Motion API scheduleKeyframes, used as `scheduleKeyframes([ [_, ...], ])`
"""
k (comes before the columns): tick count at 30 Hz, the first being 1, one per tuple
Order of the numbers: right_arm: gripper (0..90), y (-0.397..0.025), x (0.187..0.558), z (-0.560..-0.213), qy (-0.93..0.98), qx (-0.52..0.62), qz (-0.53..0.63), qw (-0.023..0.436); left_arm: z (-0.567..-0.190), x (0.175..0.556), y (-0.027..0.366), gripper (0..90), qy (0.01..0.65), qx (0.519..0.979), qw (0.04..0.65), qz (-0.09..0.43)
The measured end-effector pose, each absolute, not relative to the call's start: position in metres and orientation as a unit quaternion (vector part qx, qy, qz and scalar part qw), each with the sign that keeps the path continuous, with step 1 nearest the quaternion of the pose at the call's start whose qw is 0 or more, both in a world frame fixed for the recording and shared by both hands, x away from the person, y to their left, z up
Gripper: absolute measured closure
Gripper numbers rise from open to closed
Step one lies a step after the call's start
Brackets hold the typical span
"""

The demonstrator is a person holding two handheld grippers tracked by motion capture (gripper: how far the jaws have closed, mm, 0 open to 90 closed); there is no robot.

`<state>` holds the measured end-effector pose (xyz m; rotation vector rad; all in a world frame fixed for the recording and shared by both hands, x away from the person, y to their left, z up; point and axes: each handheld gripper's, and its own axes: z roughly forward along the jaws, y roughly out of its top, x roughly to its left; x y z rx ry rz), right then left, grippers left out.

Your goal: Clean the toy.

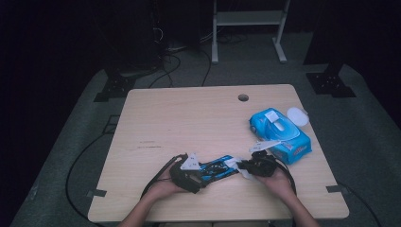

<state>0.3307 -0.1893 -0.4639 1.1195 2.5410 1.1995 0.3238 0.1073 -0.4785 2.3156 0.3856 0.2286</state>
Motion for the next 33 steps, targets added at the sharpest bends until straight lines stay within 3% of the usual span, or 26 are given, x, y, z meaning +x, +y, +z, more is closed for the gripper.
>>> scheduleKeyframes([
  [9,85.6,-0.164,0.325,-0.453,0.85,0.32,0.417,0.046,-0.479,0.324,0.106,24.2,0.153,0.906,0.385,0.089],
  [21,85.6,-0.191,0.33,-0.466,0.84,0.367,0.395,0.059,-0.479,0.323,0.108,24.2,0.151,0.907,0.384,0.089],
  [26,85.7,-0.184,0.347,-0.466,0.839,0.376,0.383,0.088,-0.479,0.324,0.108,24.1,0.151,0.906,0.385,0.085],
  [33,85.6,-0.167,0.374,-0.466,0.824,0.386,0.408,0.074,-0.479,0.325,0.109,24.2,0.15,0.907,0.385,0.083],
])
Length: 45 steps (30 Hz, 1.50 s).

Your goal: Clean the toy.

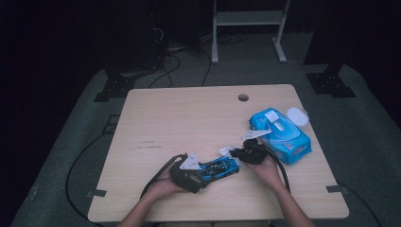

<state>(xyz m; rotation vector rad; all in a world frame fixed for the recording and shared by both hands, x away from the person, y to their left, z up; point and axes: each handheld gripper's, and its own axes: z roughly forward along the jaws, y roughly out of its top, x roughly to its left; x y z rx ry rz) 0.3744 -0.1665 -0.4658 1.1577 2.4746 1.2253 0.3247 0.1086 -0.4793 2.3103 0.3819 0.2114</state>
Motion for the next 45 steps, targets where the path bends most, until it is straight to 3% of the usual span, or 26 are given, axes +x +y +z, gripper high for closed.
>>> scheduleKeyframes([
  [13,85.6,-0.187,0.326,-0.466,0.847,0.364,0.383,0.062,-0.479,0.325,0.108,24.2,0.152,0.907,0.384,0.083],
  [23,85.6,-0.154,0.331,-0.451,0.857,0.318,0.401,0.053,-0.48,0.324,0.107,24.2,0.154,0.905,0.388,0.086],
  [32,85.5,-0.158,0.328,-0.456,0.851,0.327,0.408,0.055,-0.479,0.324,0.107,23.5,0.167,0.905,0.382,0.08],
  [40,85.7,-0.125,0.323,-0.447,0.861,0.295,0.409,0.065,-0.479,0.324,0.11,23.8,0.163,0.905,0.384,0.078],
  [42,85.6,-0.115,0.324,-0.447,0.857,0.285,0.428,0.033,-0.48,0.324,0.108,23.9,0.163,0.905,0.384,0.078],
  [45,85.6,-0.089,0.322,-0.448,0.871,0.256,0.417,0.034,-0.48,0.324,0.106,23.9,0.166,0.905,0.384,0.081],
])
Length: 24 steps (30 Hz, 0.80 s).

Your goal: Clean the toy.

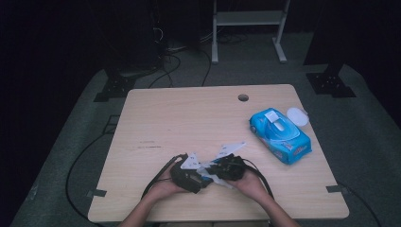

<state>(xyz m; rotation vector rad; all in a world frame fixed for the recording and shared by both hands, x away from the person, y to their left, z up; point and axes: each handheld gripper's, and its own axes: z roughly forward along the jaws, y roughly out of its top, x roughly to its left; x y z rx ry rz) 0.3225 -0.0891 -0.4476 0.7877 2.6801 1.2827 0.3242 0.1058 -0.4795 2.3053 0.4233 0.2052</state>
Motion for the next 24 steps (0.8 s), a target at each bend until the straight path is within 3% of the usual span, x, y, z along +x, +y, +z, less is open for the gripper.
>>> scheduleKeyframes([
  [4,85.6,-0.079,0.332,-0.442,0.873,0.257,0.411,0.062,-0.479,0.324,0.109,24.0,0.164,0.905,0.384,0.08],
  [13,85.7,-0.139,0.363,-0.451,0.849,0.343,0.395,0.076,-0.48,0.326,0.109,24.1,0.159,0.906,0.385,0.079],
  [15,85.8,-0.154,0.361,-0.452,0.845,0.361,0.384,0.088,-0.48,0.326,0.109,24.1,0.16,0.905,0.386,0.079],
  [24,85.6,-0.172,0.329,-0.45,0.844,0.338,0.412,0.057,-0.472,0.331,0.117,17.8,0.191,0.888,0.416,0.032],
])
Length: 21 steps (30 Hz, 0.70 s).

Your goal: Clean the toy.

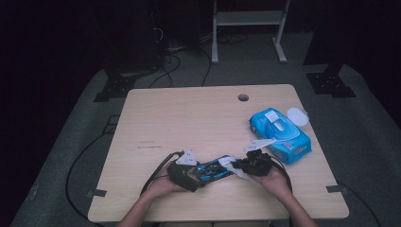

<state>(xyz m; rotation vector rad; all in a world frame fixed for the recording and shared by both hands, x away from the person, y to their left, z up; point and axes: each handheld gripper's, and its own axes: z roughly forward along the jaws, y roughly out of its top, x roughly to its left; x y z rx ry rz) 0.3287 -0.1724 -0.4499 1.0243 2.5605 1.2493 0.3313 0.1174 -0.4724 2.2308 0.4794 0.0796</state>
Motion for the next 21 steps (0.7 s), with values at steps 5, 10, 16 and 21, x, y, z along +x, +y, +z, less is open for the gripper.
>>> scheduleKeyframes([
  [5,85.6,-0.173,0.328,-0.451,0.842,0.337,0.42,0.042,-0.469,0.335,0.122,17.9,0.208,0.876,0.436,0.012],
  [10,85.5,-0.174,0.328,-0.457,0.841,0.338,0.421,0.036,-0.472,0.34,0.123,18.6,0.215,0.872,0.44,-0.016],
  [16,85.5,-0.173,0.325,-0.457,0.843,0.335,0.418,0.046,-0.468,0.343,0.129,19.0,0.232,0.854,0.464,-0.031],
  [21,85.6,-0.172,0.324,-0.458,0.844,0.332,0.419,0.047,-0.473,0.344,0.128,20.6,0.249,0.858,0.448,-0.02],
])
